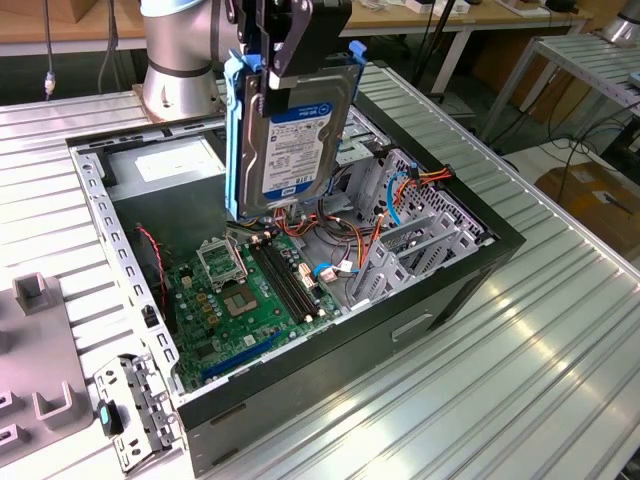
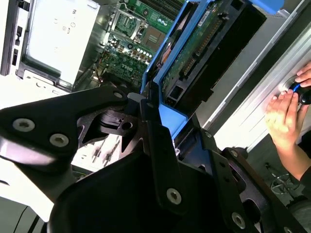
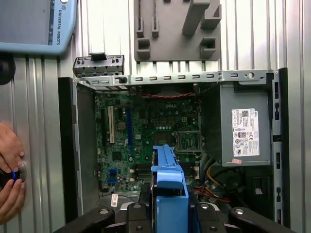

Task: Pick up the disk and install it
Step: 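Insert the disk into the insertion slot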

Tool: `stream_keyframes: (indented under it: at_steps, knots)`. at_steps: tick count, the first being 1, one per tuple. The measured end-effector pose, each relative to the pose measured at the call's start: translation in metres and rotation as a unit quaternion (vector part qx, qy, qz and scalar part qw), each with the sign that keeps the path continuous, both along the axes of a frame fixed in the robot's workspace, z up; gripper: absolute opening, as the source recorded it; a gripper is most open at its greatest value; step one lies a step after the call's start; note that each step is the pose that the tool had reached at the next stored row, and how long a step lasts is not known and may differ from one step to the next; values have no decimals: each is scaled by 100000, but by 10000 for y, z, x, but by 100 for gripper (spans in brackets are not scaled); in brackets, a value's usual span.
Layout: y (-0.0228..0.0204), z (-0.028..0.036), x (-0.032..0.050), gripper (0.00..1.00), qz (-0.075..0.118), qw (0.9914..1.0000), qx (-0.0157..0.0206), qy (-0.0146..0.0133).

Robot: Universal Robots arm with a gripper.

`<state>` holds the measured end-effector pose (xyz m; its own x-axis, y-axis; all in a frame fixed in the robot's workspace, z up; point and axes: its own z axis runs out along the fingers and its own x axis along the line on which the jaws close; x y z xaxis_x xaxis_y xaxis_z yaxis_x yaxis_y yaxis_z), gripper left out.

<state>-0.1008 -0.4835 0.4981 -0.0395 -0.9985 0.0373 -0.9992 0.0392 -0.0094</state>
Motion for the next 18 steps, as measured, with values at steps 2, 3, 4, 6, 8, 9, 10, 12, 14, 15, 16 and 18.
stream_keyframes:
  at_steps: [2, 3, 4, 6, 8, 9, 10, 12, 14, 15, 16, 18]
  knots:
    - [-56, 0, 0, 36, -1, 100000, 0, 0]
    - [-94, -1, 0, 36, -2, 100000, 11, -5]
    - [-120, -1, 0, 36, -5, 100000, 5, -3]
    - [-174, -3, 7, 36, 0, 100000, 2, 9]
    - [-191, -5, 37, 36, -1, 100000, 6, 34]
    - [-197, -7, 68, 36, 4, 100000, 11, 49]
    - [-205, -7, 145, 36, -4, 100000, 0, 79]
    - [-214, -8, 229, 36, 1, 100000, 8, 84]
    - [-218, -8, 308, 36, -4, 100000, 2, 92]
    - [-220, -8, 352, 36, -2, 100000, 3, 97]
    - [-221, -8, 397, 36, 3, 100000, 4, 96]
    - [-224, -9, 469, 36, -2, 100000, 7, 98]
